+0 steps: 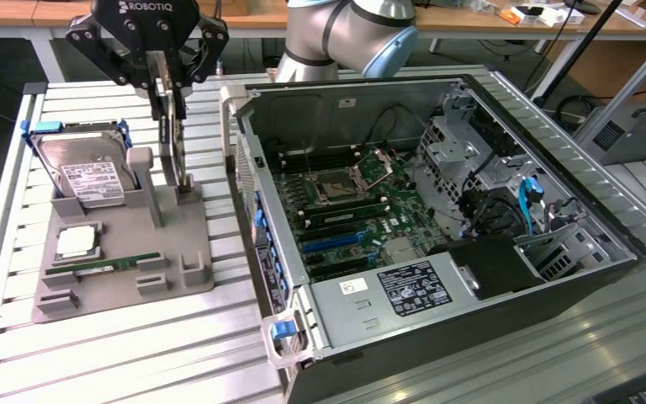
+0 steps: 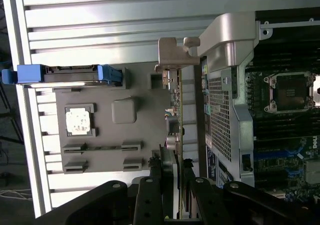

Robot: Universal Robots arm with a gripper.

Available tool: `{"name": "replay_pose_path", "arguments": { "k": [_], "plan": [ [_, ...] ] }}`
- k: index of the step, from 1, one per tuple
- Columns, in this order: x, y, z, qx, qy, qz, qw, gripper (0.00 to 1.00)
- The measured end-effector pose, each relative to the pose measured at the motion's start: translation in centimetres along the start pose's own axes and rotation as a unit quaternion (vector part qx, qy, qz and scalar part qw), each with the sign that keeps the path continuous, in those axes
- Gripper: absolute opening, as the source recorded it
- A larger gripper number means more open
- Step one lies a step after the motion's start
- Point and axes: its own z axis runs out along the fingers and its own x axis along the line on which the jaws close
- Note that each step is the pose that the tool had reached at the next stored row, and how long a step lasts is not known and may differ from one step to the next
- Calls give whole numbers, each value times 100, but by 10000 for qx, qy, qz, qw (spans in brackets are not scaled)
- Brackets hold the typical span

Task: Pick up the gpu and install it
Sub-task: 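Pick up the gpu and move the gpu toward the slot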

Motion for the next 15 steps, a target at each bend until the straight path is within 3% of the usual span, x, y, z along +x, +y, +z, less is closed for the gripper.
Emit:
{"name": "replay_pose_path", "arguments": {
  "k": [15],
  "plan": [
    [-2,-2,-62,0,0,0,10000,27]
  ]
}}
